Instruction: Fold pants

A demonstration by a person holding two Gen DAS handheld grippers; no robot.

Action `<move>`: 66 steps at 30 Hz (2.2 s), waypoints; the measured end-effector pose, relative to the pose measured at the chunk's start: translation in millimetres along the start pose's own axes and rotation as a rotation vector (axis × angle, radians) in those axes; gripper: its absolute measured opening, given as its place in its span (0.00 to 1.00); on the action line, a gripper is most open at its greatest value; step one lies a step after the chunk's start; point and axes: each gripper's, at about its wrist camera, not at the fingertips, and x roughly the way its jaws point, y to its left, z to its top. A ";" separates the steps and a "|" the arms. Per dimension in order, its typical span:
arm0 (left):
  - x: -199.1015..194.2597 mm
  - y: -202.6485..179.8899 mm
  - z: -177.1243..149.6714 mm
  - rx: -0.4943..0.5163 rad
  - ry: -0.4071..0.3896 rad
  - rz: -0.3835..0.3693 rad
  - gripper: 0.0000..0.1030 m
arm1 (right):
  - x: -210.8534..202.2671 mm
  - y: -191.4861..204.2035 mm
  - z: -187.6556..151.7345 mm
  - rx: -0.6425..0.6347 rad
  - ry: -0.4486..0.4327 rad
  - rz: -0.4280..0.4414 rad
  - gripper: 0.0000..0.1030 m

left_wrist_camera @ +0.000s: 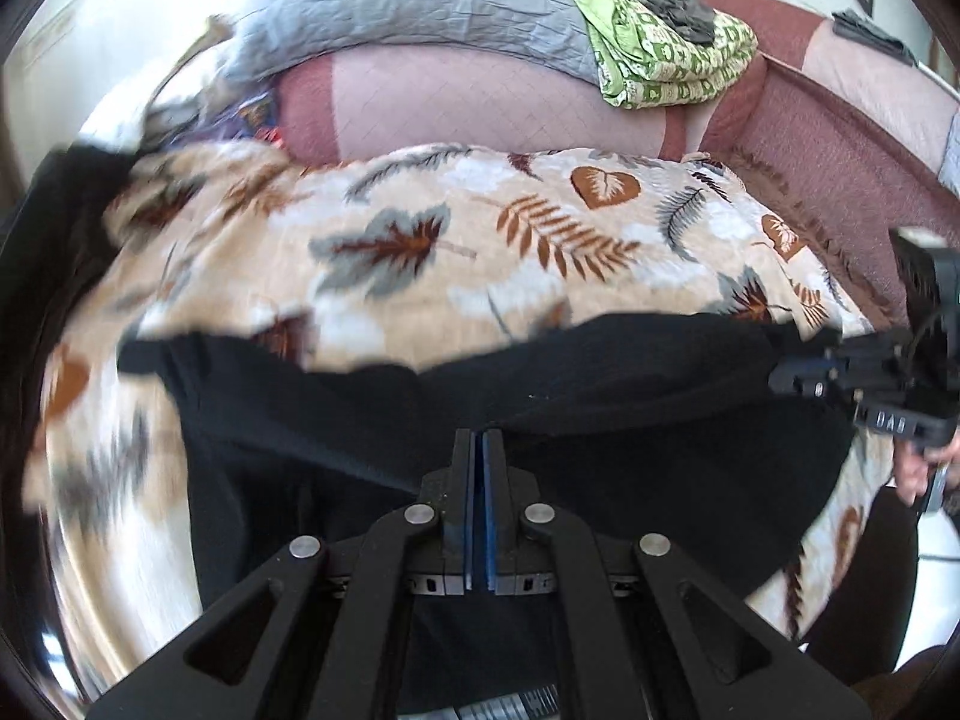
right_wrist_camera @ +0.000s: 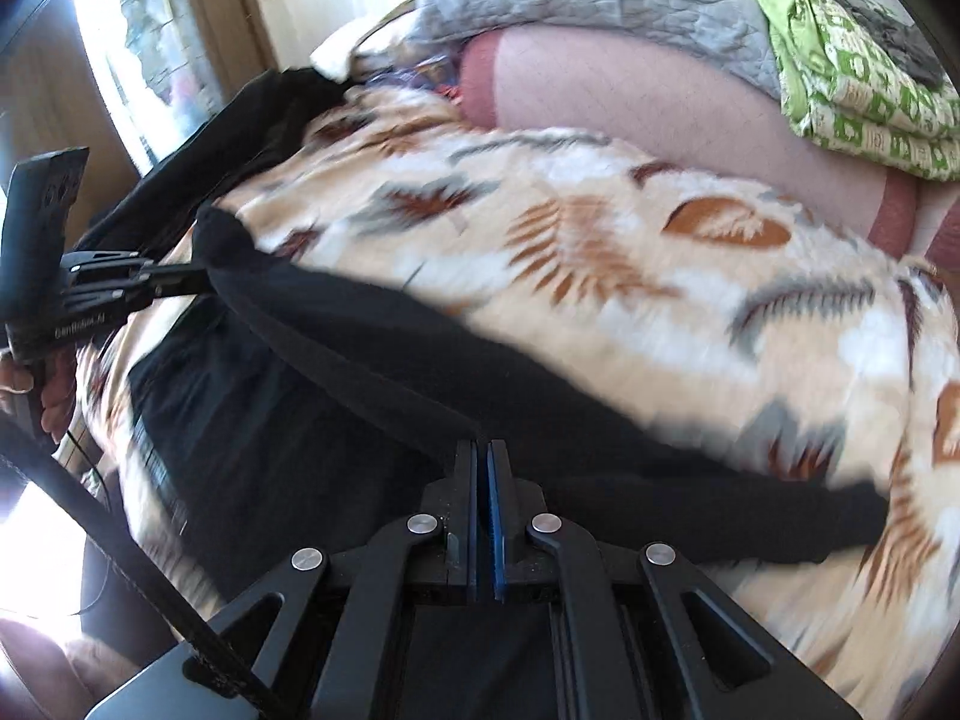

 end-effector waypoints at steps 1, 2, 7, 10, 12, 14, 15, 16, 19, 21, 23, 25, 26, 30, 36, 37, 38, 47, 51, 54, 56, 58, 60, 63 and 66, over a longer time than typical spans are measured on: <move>-5.7 -0.8 -13.5 -0.022 -0.001 -0.003 0.02 | -1.3 5.7 -12.6 0.009 0.005 0.010 0.03; -11.1 -1.5 -28.3 -0.051 0.000 -0.014 0.02 | -2.0 12.0 -26.1 0.019 0.012 0.017 0.03; -21.4 -7.4 -90.1 -0.181 0.038 -0.064 0.02 | -3.4 28.4 -81.9 0.089 0.033 0.029 0.03; -20.8 -13.4 -118.9 -0.197 0.076 -0.033 0.01 | -4.9 26.4 -105.6 0.170 0.033 0.050 0.03; -20.8 -12.8 -130.1 -0.203 0.100 -0.029 0.01 | -7.5 24.6 -115.6 0.205 0.022 0.054 0.03; -22.2 -8.7 -136.3 -0.211 0.115 -0.008 0.01 | -11.0 25.9 -121.1 0.224 0.012 0.053 0.04; -25.1 -4.9 -137.8 -0.225 0.117 -0.009 0.01 | -12.4 27.1 -122.6 0.224 0.012 0.045 0.04; -28.5 -2.6 -137.7 -0.235 0.112 -0.011 0.01 | -14.1 27.6 -124.8 0.224 0.014 0.038 0.04; -44.0 1.8 -135.6 -0.250 0.077 -0.010 0.01 | -26.6 28.1 -133.8 0.209 0.017 -0.012 0.04; -50.2 0.3 -130.2 -0.241 0.059 -0.003 0.01 | -39.6 24.0 -141.3 0.181 0.013 -0.082 0.05; -52.6 -4.3 -122.2 -0.227 0.048 0.003 0.02 | -55.0 15.2 -144.7 0.178 -0.009 -0.146 0.07; -52.5 -9.4 -114.2 -0.220 0.037 -0.003 0.06 | -71.3 -3.5 -143.1 0.219 -0.056 -0.217 0.12; -52.0 -12.2 -111.1 -0.216 0.032 -0.010 0.09 | -76.4 -12.4 -140.8 0.246 -0.075 -0.237 0.25; -48.9 -28.3 -105.7 -0.189 0.028 -0.019 0.26 | -78.4 -46.4 -122.8 0.356 -0.133 -0.281 0.60; -48.2 -31.3 -103.0 -0.172 0.043 0.010 0.27 | -39.6 -56.7 -107.1 0.376 -0.040 -0.314 0.13; -48.7 -28.8 -102.4 -0.178 0.041 0.011 0.28 | -43.1 -53.9 -108.1 0.373 -0.056 -0.321 0.12; -48.5 -26.2 -101.2 -0.188 0.040 0.013 0.29 | -51.9 -48.7 -108.6 0.370 -0.087 -0.314 0.12; -39.8 -12.1 -102.1 -0.273 0.054 -0.029 0.31 | -76.4 -82.7 -143.6 0.536 -0.079 -0.339 0.12; -46.8 -3.5 -104.3 -0.296 0.042 -0.017 0.33 | -66.5 -89.0 -157.4 0.573 -0.054 -0.339 0.18; -53.4 14.2 -100.2 -0.344 0.016 -0.010 0.35 | -66.8 -87.6 -160.0 0.551 -0.048 -0.384 0.32; -60.1 29.7 -94.1 -0.387 -0.018 0.021 0.44 | -69.0 -88.9 -161.9 0.547 -0.043 -0.396 0.40; -67.4 45.5 -87.4 -0.436 -0.056 0.042 0.52 | -73.9 -91.6 -164.6 0.561 -0.045 -0.410 0.51; -69.8 59.7 -79.3 -0.473 -0.072 0.061 0.53 | -83.9 -93.8 -166.6 0.593 -0.070 -0.408 0.54; -59.5 70.4 -65.6 -0.455 -0.065 0.102 0.53 | -103.7 -85.6 -160.9 0.593 -0.132 -0.473 0.57; -34.4 82.6 -60.6 -0.472 0.001 0.175 0.53 | -115.7 -74.6 -147.4 0.553 -0.178 -0.509 0.58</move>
